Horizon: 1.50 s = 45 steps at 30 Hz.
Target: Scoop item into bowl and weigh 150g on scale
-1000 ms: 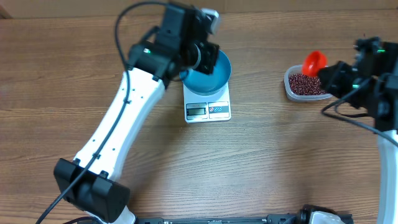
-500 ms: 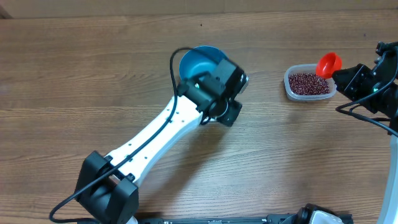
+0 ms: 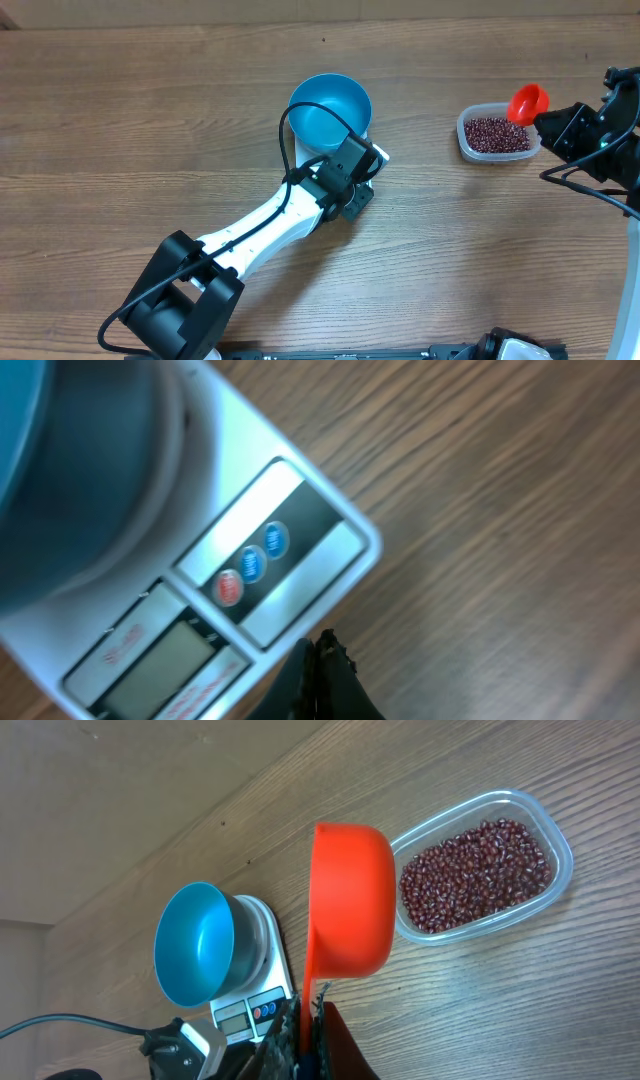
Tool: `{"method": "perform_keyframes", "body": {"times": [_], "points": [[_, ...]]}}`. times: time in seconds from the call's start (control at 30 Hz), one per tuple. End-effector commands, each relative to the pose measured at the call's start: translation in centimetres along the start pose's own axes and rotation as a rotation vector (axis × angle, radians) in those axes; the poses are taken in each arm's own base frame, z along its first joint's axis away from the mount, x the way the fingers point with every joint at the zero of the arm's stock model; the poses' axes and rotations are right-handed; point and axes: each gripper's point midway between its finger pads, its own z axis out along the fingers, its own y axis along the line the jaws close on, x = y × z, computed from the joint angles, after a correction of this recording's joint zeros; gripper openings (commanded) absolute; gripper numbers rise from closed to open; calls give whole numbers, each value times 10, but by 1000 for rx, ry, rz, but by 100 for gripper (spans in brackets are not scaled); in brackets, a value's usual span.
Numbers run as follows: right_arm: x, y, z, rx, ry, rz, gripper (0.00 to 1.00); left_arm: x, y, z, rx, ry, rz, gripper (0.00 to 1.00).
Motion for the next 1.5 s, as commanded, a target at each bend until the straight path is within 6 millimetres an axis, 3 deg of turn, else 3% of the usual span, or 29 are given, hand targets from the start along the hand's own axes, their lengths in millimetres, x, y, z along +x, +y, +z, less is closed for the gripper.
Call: {"method": "perform_keyframes", "body": {"times": [0.0, 0.23, 0.47, 0.67, 1.47], "points": [[-7, 7, -8, -13, -29, -20, 4, -2, 19, 0, -97, -42, 29, 4], [-7, 7, -8, -13, -29, -21, 4, -7, 19, 10, -101, -80, 24, 4], [-7, 7, -8, -13, -29, -24, 4, 7, 32, 27, -188, -29, -19, 4], [-6, 6, -8, -11, -27, -23, 4, 9, 31, 38, -189, -25, -28, 4], [-6, 6, -8, -11, -26, -34, 4, 16, 36, 51, -215, -12, -80, 4]]}}
